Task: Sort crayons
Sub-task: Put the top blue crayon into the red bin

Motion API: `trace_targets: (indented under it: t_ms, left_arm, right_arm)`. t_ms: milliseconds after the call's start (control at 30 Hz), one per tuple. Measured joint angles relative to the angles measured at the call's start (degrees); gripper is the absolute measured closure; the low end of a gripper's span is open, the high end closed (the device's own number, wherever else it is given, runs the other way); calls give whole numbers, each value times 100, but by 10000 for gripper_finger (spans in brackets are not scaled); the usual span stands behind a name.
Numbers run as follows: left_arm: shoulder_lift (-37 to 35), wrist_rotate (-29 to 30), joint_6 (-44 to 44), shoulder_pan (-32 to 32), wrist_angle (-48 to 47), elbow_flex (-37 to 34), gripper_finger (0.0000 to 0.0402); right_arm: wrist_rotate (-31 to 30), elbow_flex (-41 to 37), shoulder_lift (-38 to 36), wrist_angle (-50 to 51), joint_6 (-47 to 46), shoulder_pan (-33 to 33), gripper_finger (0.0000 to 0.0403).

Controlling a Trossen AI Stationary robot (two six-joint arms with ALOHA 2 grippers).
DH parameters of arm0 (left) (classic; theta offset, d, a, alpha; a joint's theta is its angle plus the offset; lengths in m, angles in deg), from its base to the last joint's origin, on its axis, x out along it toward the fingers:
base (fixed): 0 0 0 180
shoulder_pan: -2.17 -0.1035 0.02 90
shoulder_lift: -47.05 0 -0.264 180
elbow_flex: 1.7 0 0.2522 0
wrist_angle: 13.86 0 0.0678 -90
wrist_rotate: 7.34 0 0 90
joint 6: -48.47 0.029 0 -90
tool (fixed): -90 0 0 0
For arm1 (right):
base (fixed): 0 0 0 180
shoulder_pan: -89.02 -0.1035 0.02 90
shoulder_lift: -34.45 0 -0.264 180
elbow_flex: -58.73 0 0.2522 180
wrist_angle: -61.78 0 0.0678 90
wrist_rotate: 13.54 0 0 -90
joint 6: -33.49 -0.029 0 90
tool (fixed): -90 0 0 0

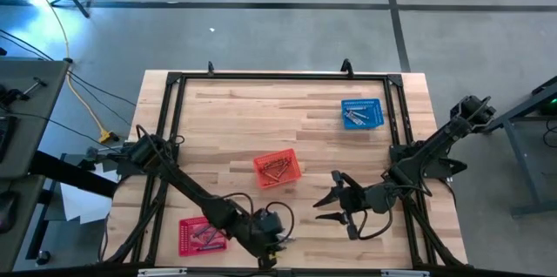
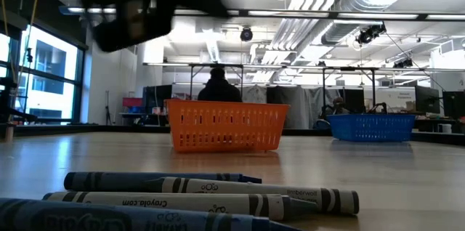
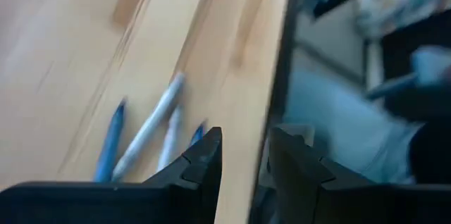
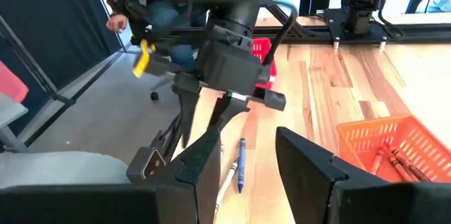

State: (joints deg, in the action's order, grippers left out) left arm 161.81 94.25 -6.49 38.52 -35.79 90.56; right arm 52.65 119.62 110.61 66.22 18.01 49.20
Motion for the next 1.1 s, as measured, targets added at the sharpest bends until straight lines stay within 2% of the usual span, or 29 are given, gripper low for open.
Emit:
trace_targets:
  t_ms: [200, 367, 467, 600, 700, 867, 1100]
  left_arm:
    - [0, -409, 177, 25, -1231, 0, 298]
    - [0, -539, 1359, 7, -1604, -2, 298]
    - [0, -470, 1915, -13, -1701, -2, 298]
    - [12, -93, 2299, -77, -1901, 0, 298]
    - [158, -76, 2372, -162, -1977, 2, 298]
    - [395, -452, 2362, -249, -1897, 2, 298]
    - [437, -319, 2150, -255, -1962, 20, 298]
  right_arm:
    - [0, 0, 0, 135, -166, 0, 270]
    - [-2, 0, 0, 248, -208, 0, 270]
    - [-2, 0, 0, 321, -206, 0, 270]
    - [-4, 0, 0, 372, -199, 4, 270]
    - [-6, 0, 0, 377, -106, 4, 270]
    - [-4, 0, 0, 439, -100, 4, 270]
    - [-7, 0, 0, 541, -55, 4, 270]
